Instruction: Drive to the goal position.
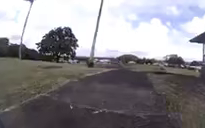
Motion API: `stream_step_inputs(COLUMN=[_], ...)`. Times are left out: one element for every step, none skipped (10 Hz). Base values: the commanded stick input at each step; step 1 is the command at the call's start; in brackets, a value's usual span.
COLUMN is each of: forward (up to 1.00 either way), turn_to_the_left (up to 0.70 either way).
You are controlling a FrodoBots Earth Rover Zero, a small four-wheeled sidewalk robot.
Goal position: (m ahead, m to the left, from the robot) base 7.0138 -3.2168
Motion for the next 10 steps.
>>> stream_step_inputs(forward=[0.85,0.85,0.85,0.85,0.85,0.85,0.85,0.85,0.85,0.85], turn_to_the_left=[-0.04,-0.05,-0.06,-0.14,-0.26,-0.33,-0.34,-0.34,-0.34,-0.3])
